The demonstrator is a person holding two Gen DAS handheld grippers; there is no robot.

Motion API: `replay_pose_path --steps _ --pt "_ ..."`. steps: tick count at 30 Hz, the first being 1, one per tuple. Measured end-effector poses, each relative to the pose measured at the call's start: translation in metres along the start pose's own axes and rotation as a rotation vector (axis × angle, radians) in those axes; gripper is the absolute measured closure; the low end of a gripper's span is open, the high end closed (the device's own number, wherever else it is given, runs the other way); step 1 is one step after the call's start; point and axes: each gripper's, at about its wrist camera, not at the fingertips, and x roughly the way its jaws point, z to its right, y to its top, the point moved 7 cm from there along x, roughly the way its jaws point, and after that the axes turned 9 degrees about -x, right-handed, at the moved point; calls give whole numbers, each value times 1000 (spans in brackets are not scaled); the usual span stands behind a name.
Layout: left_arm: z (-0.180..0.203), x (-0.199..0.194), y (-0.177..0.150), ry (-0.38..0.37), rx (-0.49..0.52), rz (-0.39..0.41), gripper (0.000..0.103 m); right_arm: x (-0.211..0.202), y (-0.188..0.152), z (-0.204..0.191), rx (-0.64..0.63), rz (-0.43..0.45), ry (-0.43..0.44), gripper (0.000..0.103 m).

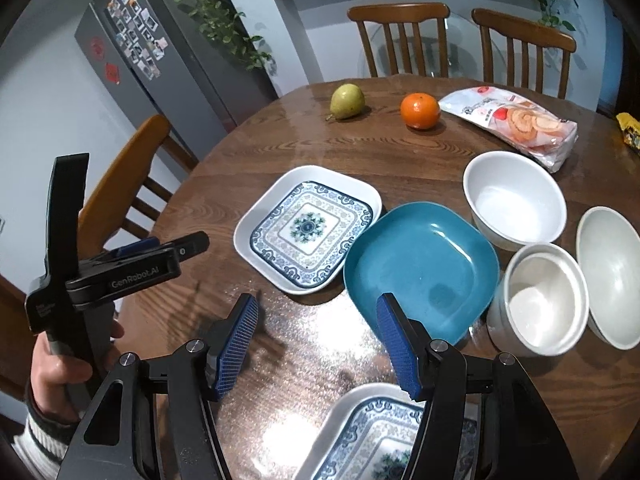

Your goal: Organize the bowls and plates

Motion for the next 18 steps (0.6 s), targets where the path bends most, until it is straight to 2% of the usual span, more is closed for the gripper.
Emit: replay_pose_path --steps 11,14,16,18 --pt "14 49 18 7 49 -39 21 36 29 11 16 -25 -18 40" --pt "19 65 26 12 78 -60 32 43 32 11 25 -32 -15 40" --pt "22 76 29 25 100 -77 44 45 31 11 24 -37 -16 40" --pt "23 83 29 28 106 -99 53 48 29 11 29 -48 -10 40"
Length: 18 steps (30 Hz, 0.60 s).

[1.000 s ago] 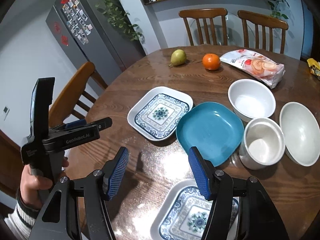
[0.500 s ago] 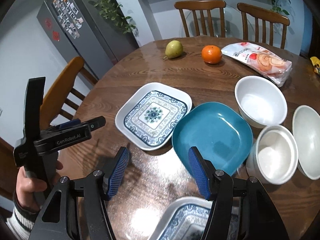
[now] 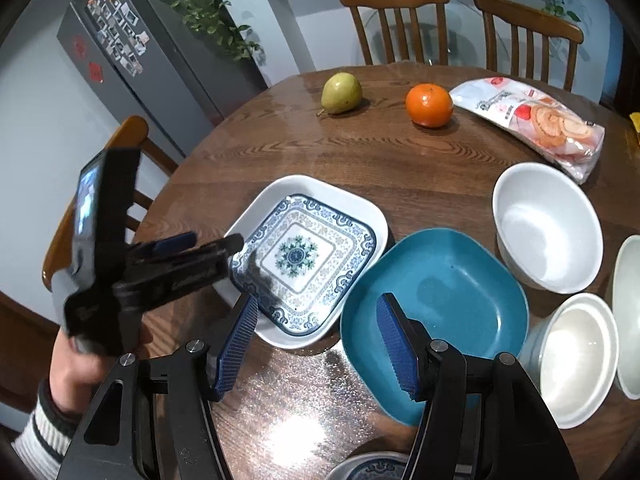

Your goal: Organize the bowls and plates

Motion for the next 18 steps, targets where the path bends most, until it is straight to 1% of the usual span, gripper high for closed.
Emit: replay_pose_path --steps 1,3,4,5,6,7,15,18 --pt "0 2 0 -1 1 -6 58 1 0 0 1 -4 3 40" --pt "2 5 1 -17 6 -20 61 4 -1 1 3 -10 9 40" --pt "2 6 2 -23 11 -22 65 6 -1 1 7 -12 12 40" --pt "3 6 2 -30 14 -24 70 7 0 2 9 -14 14 40" --pt "4 7 1 -42 21 -33 78 9 0 2 14 -17 15 40" --pt "4 8 1 -52 22 -38 81 11 0 3 17 -19 14 40" --pt "-9 -1 -14 -55 28 -76 81 16 2 -4 -2 -28 30 40" --pt "-26 -6 -17 29 38 -50 81 18 3 -7 -5 -32 36 40"
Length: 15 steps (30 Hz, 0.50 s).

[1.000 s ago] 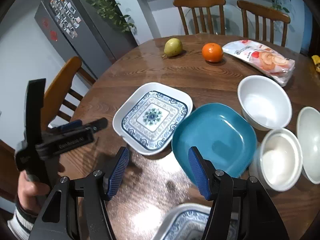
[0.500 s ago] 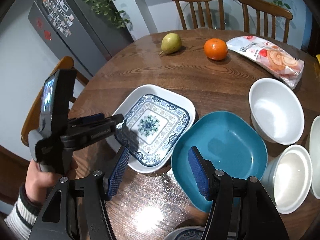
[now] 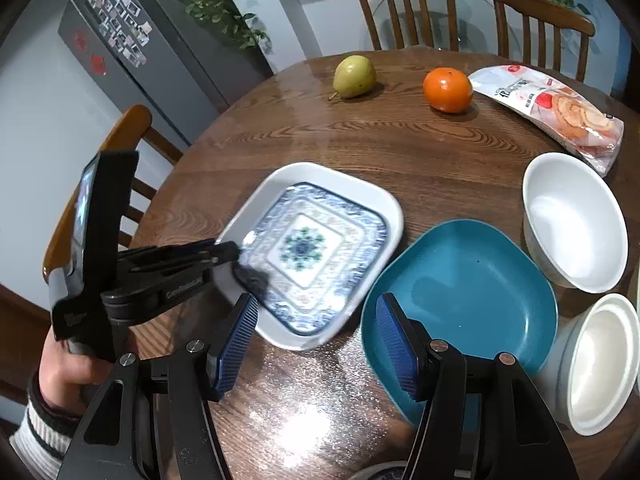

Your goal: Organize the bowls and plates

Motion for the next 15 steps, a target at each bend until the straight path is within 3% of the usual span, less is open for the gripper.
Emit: replay_pose_path --steps 8,15 --pt "-22 -9 -17 1 -19 -30 81 11 8 -10 -40 -13 6 40" --pt "-20 -1 2 -17 -67 -25 82 44 28 -11 -79 -42 -31 40"
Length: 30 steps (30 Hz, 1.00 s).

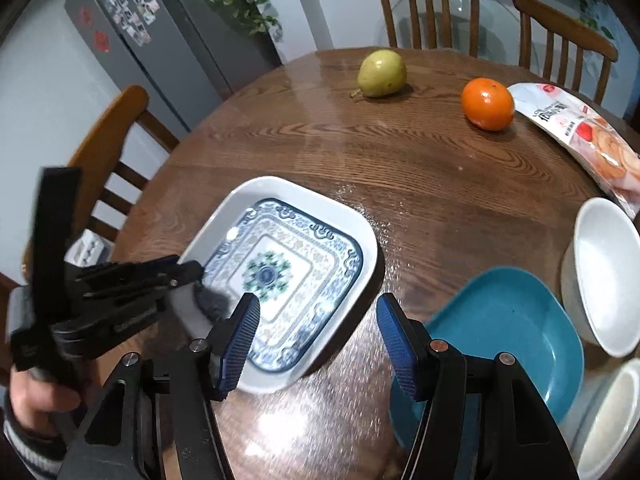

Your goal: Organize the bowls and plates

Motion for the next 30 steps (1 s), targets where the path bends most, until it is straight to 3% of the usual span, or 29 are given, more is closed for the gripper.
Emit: replay_pose_path --steps 5,8,13,18,30 --pt "10 5 12 -8 23 6 82 19 -1 -3 -31 -45 -21 41" --pt "13 10 19 -14 33 2 81 26 -2 -3 -48 -73 -26 46" --pt "14 10 20 -22 58 7 82 33 -7 3 -43 -93 -23 60" --pt "15 11 20 -27 68 25 87 33 -6 8 -83 -82 -91 83" --pt "20 -11 8 -14 79 86 91 20 0 11 -51 -26 -118 90"
